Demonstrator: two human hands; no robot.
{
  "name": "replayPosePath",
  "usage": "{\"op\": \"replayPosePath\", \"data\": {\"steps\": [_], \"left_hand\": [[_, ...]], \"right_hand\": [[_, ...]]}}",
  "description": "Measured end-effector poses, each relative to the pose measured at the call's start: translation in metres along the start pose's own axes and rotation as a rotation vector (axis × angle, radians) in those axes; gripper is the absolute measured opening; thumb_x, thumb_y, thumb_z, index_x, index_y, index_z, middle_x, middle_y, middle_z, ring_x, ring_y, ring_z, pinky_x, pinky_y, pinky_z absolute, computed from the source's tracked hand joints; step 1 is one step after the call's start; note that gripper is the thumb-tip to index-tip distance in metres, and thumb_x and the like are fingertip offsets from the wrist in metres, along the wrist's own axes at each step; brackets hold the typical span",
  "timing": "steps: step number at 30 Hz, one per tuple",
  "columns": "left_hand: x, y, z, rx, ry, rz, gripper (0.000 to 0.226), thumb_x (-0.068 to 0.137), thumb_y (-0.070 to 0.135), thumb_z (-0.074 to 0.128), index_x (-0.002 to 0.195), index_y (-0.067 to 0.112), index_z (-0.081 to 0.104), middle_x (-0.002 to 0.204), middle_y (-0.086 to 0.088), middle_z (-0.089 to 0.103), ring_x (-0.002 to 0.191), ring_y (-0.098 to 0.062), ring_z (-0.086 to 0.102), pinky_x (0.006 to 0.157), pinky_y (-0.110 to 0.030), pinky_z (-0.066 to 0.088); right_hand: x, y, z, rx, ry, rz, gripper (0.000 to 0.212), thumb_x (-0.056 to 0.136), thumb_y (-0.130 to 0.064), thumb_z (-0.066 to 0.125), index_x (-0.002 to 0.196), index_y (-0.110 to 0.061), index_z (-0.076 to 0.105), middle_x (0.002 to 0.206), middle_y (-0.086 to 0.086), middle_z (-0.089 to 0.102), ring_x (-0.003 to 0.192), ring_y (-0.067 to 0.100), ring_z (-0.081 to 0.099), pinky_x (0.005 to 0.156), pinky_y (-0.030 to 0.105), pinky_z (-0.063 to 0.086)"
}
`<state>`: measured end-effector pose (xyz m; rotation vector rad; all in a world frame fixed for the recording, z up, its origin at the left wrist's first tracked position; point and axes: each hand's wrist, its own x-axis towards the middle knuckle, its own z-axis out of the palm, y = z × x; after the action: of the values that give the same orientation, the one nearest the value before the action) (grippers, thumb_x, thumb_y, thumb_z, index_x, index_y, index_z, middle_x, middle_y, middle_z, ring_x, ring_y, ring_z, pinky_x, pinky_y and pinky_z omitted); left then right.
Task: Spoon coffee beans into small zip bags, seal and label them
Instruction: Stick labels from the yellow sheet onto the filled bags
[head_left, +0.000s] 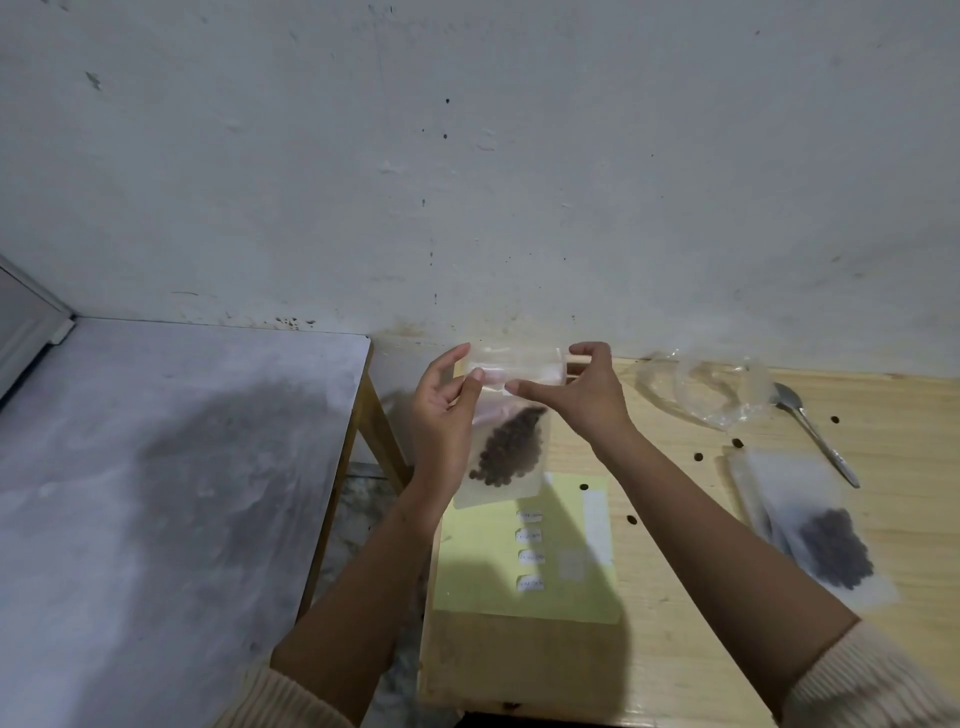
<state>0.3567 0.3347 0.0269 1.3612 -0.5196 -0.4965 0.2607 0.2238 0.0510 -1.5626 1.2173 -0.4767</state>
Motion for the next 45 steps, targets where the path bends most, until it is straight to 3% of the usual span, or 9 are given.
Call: {"op": "replayPosePath", "data": {"steps": [6, 11, 14, 19, 25, 29, 35, 41, 45], "left_hand": [[0.013, 0.001, 0.008, -0.048, 0.012, -0.032, 0.029, 0.090, 0.009, 0.060, 0.110, 0.030, 0.059, 0.095, -0.012, 0.072, 0.093, -0.018, 0.068, 0.088, -0.022, 0.050], [0.030, -0.013, 0.021, -0.025, 0.080, -0.129, 0.028, 0.088, 0.012, 0.063, 0.106, 0.033, 0.061, 0.109, -0.013, 0.069, 0.100, -0.019, 0.067, 0.094, -0.033, 0.051], [0.049, -0.025, 0.029, 0.013, 0.130, -0.222, 0.025, 0.089, 0.013, 0.064, 0.106, 0.031, 0.060, 0.114, -0.006, 0.066, 0.104, -0.017, 0.065, 0.095, -0.035, 0.050], [0.075, -0.056, 0.036, 0.194, -0.003, -0.306, 0.030, 0.095, 0.014, 0.053, 0.125, 0.017, 0.053, 0.127, -0.003, 0.058, 0.110, -0.011, 0.056, 0.095, -0.022, 0.042], [0.082, -0.092, 0.037, 0.349, -0.108, -0.394, 0.056, 0.088, 0.017, 0.061, 0.140, 0.012, 0.040, 0.121, 0.007, 0.052, 0.098, -0.005, 0.054, 0.094, -0.029, 0.044], [0.094, -0.111, 0.035, 0.549, -0.182, -0.372, 0.061, 0.079, 0.020, 0.061, 0.134, 0.005, 0.041, 0.128, -0.023, 0.050, 0.106, -0.036, 0.054, 0.093, -0.048, 0.047], [0.102, -0.120, 0.036, 0.782, -0.266, -0.310, 0.067, 0.087, 0.006, 0.061, 0.144, 0.001, 0.026, 0.144, -0.018, 0.027, 0.133, -0.029, 0.032, 0.111, -0.036, 0.030], [0.086, -0.108, 0.051, 0.838, -0.134, -0.101, 0.048, 0.084, 0.002, 0.064, 0.128, -0.008, 0.047, 0.134, -0.023, 0.041, 0.128, -0.035, 0.036, 0.109, -0.027, 0.026], [0.049, -0.082, 0.093, 0.653, -0.183, 0.010, 0.032, 0.086, 0.004, 0.063, 0.118, 0.003, 0.057, 0.118, -0.003, 0.048, 0.102, 0.001, 0.048, 0.091, -0.002, 0.031]], "right_hand": [[0.006, 0.001, -0.003, 0.366, -0.124, 0.124, 0.037, 0.068, -0.007, 0.080, 0.100, -0.003, 0.060, 0.090, 0.018, 0.068, 0.074, 0.027, 0.065, 0.084, 0.041, 0.052], [0.022, 0.007, -0.008, 0.369, -0.114, 0.084, 0.042, 0.082, -0.003, 0.067, 0.118, -0.010, 0.047, 0.080, 0.005, 0.062, 0.064, 0.018, 0.061, 0.073, 0.037, 0.055], [0.033, 0.021, -0.010, 0.314, -0.133, 0.026, 0.044, 0.085, -0.011, 0.066, 0.120, -0.022, 0.042, 0.083, 0.001, 0.058, 0.066, 0.015, 0.060, 0.060, 0.029, 0.053], [0.063, 0.051, 0.003, 0.218, 0.048, 0.055, 0.036, 0.079, -0.007, 0.071, 0.103, -0.020, 0.048, 0.092, 0.004, 0.063, 0.073, 0.024, 0.063, 0.068, 0.040, 0.053], [0.092, 0.072, 0.020, 0.037, 0.138, 0.044, 0.019, 0.080, -0.012, 0.071, 0.091, -0.009, 0.055, 0.083, 0.001, 0.060, 0.077, 0.015, 0.057, 0.065, 0.017, 0.042], [0.101, 0.081, 0.030, -0.114, 0.074, 0.000, 0.018, 0.082, -0.006, 0.066, 0.098, -0.005, 0.059, 0.092, 0.010, 0.062, 0.087, 0.020, 0.057, 0.070, 0.014, 0.035], [0.098, 0.089, 0.037, -0.362, -0.053, -0.138, 0.033, 0.078, -0.004, 0.065, 0.110, -0.001, 0.058, 0.114, 0.014, 0.052, 0.112, 0.025, 0.046, 0.091, 0.017, 0.030], [0.086, 0.081, 0.006, -0.289, -0.006, -0.127, 0.035, 0.082, -0.009, 0.064, 0.116, -0.006, 0.058, 0.118, 0.009, 0.048, 0.105, 0.019, 0.051, 0.086, 0.015, 0.035], [0.064, 0.080, -0.058, -0.258, 0.186, -0.206, 0.023, 0.082, -0.008, 0.065, 0.104, -0.008, 0.063, 0.100, 0.001, 0.055, 0.092, 0.017, 0.055, 0.078, 0.023, 0.042]]}}
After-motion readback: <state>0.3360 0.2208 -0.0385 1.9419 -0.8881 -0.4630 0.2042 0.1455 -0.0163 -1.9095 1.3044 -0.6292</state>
